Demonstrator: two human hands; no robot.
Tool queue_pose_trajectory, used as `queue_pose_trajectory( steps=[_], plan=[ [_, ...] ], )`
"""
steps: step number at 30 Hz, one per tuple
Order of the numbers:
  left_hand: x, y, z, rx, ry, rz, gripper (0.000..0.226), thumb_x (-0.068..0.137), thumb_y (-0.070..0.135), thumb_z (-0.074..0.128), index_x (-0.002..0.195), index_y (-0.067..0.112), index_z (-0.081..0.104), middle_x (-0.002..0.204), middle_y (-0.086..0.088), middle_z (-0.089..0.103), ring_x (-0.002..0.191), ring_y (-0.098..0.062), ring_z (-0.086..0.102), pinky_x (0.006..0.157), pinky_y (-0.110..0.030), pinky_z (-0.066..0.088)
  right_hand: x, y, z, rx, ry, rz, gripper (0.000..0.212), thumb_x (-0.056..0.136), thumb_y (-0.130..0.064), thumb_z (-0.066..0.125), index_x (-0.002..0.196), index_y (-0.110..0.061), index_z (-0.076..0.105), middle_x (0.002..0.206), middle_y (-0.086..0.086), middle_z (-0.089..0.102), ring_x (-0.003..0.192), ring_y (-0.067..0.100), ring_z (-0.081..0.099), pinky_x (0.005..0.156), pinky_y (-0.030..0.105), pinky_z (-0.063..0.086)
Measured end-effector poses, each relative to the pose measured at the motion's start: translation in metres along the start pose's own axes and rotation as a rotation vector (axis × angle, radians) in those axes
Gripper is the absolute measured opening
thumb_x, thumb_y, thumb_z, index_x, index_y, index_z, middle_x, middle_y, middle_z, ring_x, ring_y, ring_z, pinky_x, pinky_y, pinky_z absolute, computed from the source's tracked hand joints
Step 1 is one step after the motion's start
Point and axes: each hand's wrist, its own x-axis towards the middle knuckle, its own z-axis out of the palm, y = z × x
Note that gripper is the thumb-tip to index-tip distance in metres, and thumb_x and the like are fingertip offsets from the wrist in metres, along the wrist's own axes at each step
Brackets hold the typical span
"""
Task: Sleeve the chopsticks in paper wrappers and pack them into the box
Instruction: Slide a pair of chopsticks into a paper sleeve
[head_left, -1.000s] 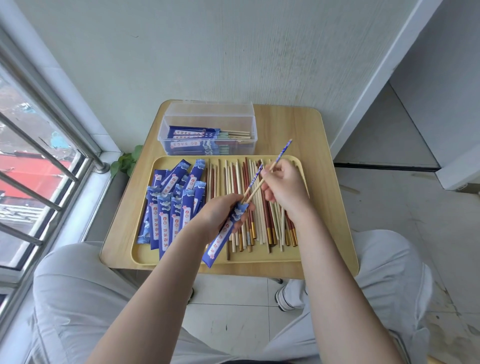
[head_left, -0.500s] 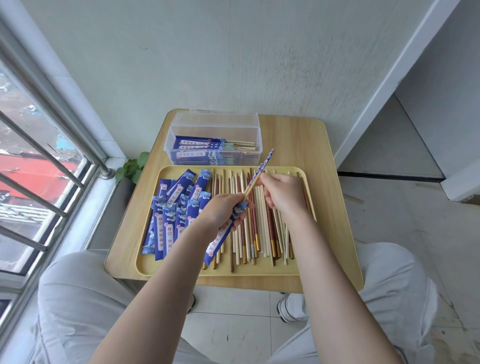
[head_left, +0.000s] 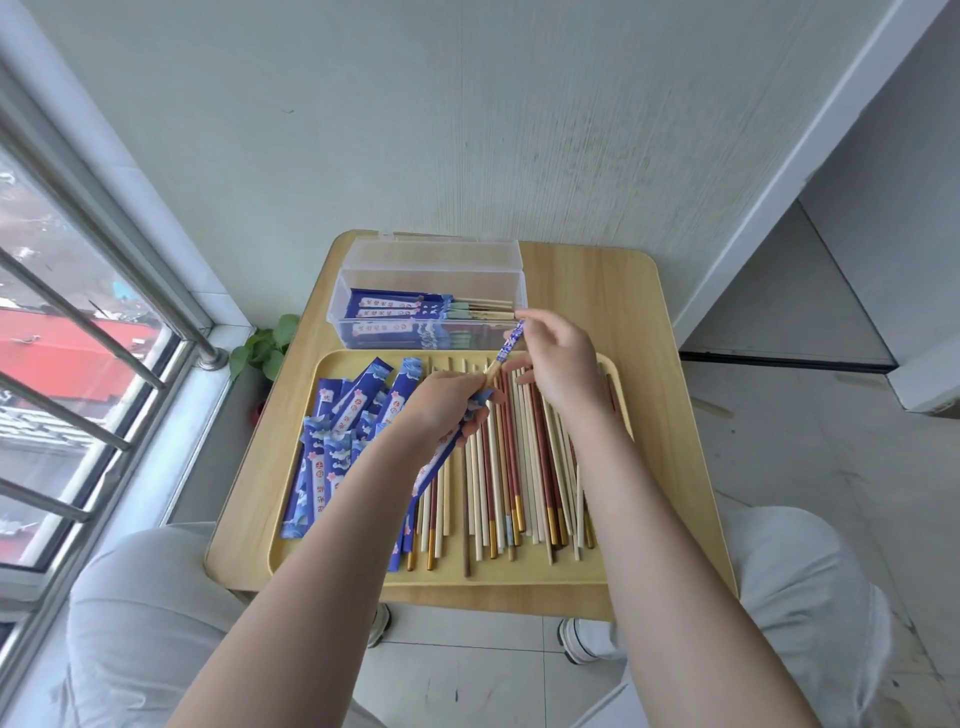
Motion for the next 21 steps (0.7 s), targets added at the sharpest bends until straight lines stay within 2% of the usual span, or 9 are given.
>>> queue_pose_trajectory(
  steps=[3, 6, 9, 11, 13, 15, 17, 18, 21],
  plan=[
    [0.011, 0.008, -0.005, 0.056, 0.03, -0.007, 0.039, 0.106, 0.02, 0.037, 0.086, 0.004, 0.066, 0.051, 0.001, 0.044, 0.043, -0.013, 0.035, 0.041, -0.024, 0.03, 0.007, 0.003, 0.005, 0.07, -0.009, 0.019, 0.028, 0.104, -0.016, 0.049, 0.128, -0.016, 0.065, 0.104, 0.001, 0.067, 0.065, 0.019, 0.072, 0.058, 0.031, 0.059],
    [0.02, 0.017, -0.014, 0.211, 0.043, 0.031, 0.036, 0.103, 0.021, 0.039, 0.086, 0.004, 0.066, 0.053, -0.002, 0.046, 0.042, -0.014, 0.036, 0.042, -0.024, 0.031, 0.023, 0.002, 0.001, 0.192, -0.011, 0.103, 0.02, 0.101, -0.007, 0.054, 0.118, -0.005, 0.066, 0.108, 0.013, 0.068, 0.063, 0.02, 0.072, 0.055, 0.027, 0.058],
    [0.03, 0.034, -0.023, 0.408, 0.106, 0.107, 0.032, 0.103, 0.025, 0.04, 0.086, 0.009, 0.061, 0.06, -0.003, 0.054, 0.046, -0.013, 0.043, 0.047, -0.026, 0.036, 0.037, -0.007, 0.002, 0.422, -0.018, 0.216, 0.013, 0.097, 0.001, 0.059, 0.109, 0.0, 0.065, 0.099, 0.018, 0.067, 0.064, 0.024, 0.073, 0.059, 0.028, 0.058],
    [0.037, 0.046, -0.026, 0.593, 0.215, 0.203, 0.023, 0.101, 0.024, 0.039, 0.091, 0.013, 0.055, 0.08, -0.007, 0.061, 0.062, -0.017, 0.054, 0.06, -0.032, 0.045, 0.046, -0.013, 0.005, 0.517, 0.039, 0.261, 0.01, 0.096, 0.005, 0.058, 0.105, 0.002, 0.063, 0.09, 0.018, 0.067, 0.063, 0.026, 0.072, 0.06, 0.028, 0.058],
    [0.044, 0.053, -0.03, 0.747, 0.381, 0.294, 0.021, 0.1, 0.028, 0.042, 0.111, 0.015, 0.053, 0.103, -0.008, 0.064, 0.087, -0.025, 0.059, 0.08, -0.041, 0.049, 0.053, -0.018, 0.007, 0.606, 0.112, 0.28, 0.009, 0.096, 0.006, 0.057, 0.103, 0.002, 0.062, 0.084, 0.018, 0.068, 0.063, 0.026, 0.072, 0.061, 0.029, 0.06],
    [0.055, 0.051, -0.038, 0.808, 0.549, 0.456, 0.036, 0.097, 0.027, 0.046, 0.13, 0.013, 0.049, 0.125, -0.008, 0.06, 0.114, -0.03, 0.055, 0.104, -0.045, 0.038, 0.062, -0.018, 0.008, 0.698, 0.193, 0.299, 0.011, 0.096, 0.006, 0.057, 0.105, 0.002, 0.06, 0.086, 0.018, 0.068, 0.067, 0.025, 0.074, 0.066, 0.03, 0.061],
    [0.062, 0.043, -0.047, 0.863, 0.677, 0.609, 0.049, 0.093, 0.026, 0.049, 0.139, 0.009, 0.046, 0.141, -0.009, 0.052, 0.134, -0.03, 0.044, 0.118, -0.045, 0.024, 0.068, -0.015, 0.008, 0.746, 0.281, 0.329, 0.011, 0.097, 0.006, 0.056, 0.107, 0.002, 0.059, 0.089, 0.019, 0.068, 0.068, 0.024, 0.074, 0.068, 0.029, 0.061],
    [0.066, 0.039, -0.052, 0.881, 0.687, 0.61, 0.053, 0.093, 0.024, 0.05, 0.143, 0.008, 0.044, 0.147, -0.01, 0.048, 0.14, -0.03, 0.039, 0.122, -0.045, 0.02, 0.072, -0.014, 0.009, 0.755, 0.317, 0.342, 0.013, 0.097, 0.006, 0.055, 0.109, 0.003, 0.059, 0.089, 0.019, 0.069, 0.067, 0.023, 0.074, 0.067, 0.028, 0.061],
    [0.075, 0.023, -0.058, 0.967, 0.565, 0.442, 0.065, 0.098, 0.026, 0.052, 0.155, 0.009, 0.026, 0.162, -0.009, 0.027, 0.153, -0.027, 0.017, 0.125, -0.045, 0.011, 0.079, -0.013, 0.019, 0.701, 0.355, 0.37, 0.016, 0.097, 0.007, 0.053, 0.111, 0.003, 0.059, 0.085, 0.019, 0.069, 0.063, 0.023, 0.074, 0.064, 0.028, 0.061]
  ],
)
